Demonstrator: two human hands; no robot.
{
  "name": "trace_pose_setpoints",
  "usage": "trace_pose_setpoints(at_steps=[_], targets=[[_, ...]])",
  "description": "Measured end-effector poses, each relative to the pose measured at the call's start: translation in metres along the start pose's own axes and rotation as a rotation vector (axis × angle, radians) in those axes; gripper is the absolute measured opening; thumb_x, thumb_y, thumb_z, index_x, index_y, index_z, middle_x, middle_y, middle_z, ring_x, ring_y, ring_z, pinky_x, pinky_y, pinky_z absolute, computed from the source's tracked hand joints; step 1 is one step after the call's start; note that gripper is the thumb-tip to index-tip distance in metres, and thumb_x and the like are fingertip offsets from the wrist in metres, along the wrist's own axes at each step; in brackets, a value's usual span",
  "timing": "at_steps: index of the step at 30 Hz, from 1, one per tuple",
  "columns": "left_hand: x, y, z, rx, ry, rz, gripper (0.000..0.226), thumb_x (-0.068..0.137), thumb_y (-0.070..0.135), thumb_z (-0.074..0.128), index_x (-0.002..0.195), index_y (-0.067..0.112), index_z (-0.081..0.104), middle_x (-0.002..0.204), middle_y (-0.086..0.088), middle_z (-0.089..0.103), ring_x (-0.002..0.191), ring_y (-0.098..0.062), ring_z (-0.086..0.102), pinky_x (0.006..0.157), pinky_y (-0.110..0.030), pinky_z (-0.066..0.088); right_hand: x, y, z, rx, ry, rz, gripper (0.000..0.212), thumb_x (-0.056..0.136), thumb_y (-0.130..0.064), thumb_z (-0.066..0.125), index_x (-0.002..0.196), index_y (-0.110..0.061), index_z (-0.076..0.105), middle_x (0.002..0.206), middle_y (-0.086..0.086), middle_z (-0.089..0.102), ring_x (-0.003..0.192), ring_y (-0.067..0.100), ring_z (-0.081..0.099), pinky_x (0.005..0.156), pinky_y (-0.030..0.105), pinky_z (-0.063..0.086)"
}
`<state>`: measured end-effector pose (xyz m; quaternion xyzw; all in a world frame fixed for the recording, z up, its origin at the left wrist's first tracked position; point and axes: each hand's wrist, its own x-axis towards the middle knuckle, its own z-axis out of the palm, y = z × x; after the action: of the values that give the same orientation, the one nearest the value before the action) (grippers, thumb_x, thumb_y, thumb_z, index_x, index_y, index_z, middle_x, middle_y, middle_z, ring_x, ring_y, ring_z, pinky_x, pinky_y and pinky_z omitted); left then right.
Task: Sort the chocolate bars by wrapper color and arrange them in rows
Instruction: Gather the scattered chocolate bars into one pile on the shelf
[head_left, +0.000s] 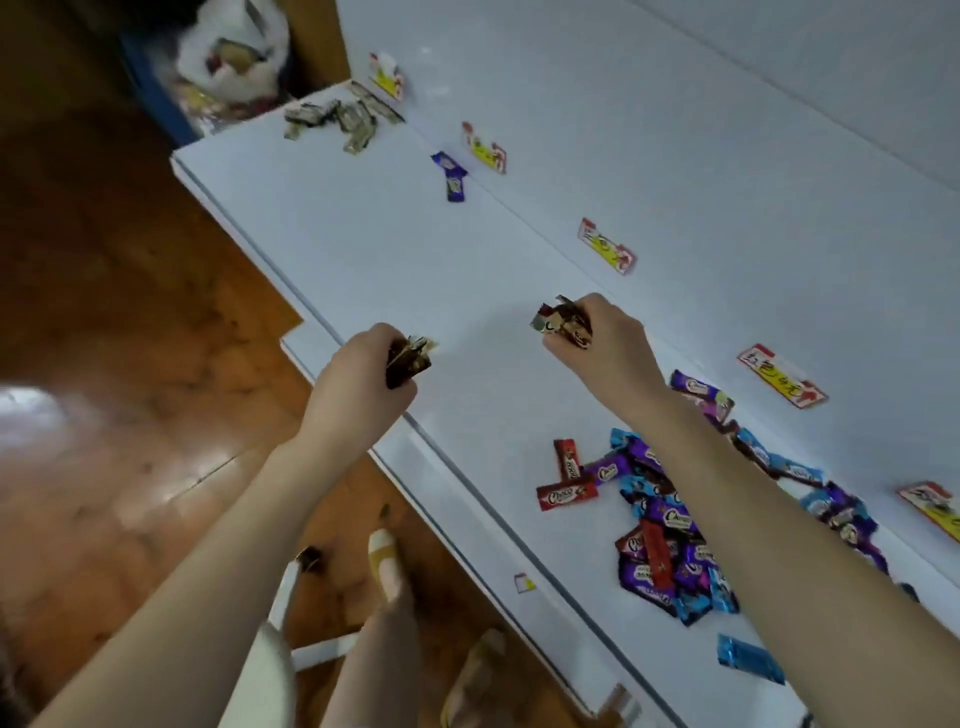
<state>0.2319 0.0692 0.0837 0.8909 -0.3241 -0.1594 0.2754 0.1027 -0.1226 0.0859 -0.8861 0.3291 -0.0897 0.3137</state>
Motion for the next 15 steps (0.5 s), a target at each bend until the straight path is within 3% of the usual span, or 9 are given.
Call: trace_pose_setpoints(at_steps=[8,15], targets=[[0.061,-0.077,-0.090,0.016,0.122,-0.057,0.023,0.085,0.008,0.059,0.107,0.008,0.055,0.092,-0.006,0.057,0.083,-0.027,0.056,0.068,-0.041,0.049,0.108,-0.126,0.068,0.008,-0.113,-0.132,0.024,0.088,-0.025,0.059,0.104,-0.010,0.052,0.091,0.001,0.054,0.081,0.018,0.051,0.066,0.029,0.039],[0.144,-0.131,-0.153,0.069,0.104,-0.057,0.019,0.088,0.014,0.056,0.106,0.011,0.052,0.094,-0.003,0.055,0.080,-0.020,0.054,0.065,-0.032,0.047,0.200,-0.206,0.124,-0.012,-0.145,-0.161,0.027,0.088,-0.026,0.059,0.106,-0.008,0.052,0.096,0.005,0.056,0.085,0.021,0.053,0.068,0.031,0.040]])
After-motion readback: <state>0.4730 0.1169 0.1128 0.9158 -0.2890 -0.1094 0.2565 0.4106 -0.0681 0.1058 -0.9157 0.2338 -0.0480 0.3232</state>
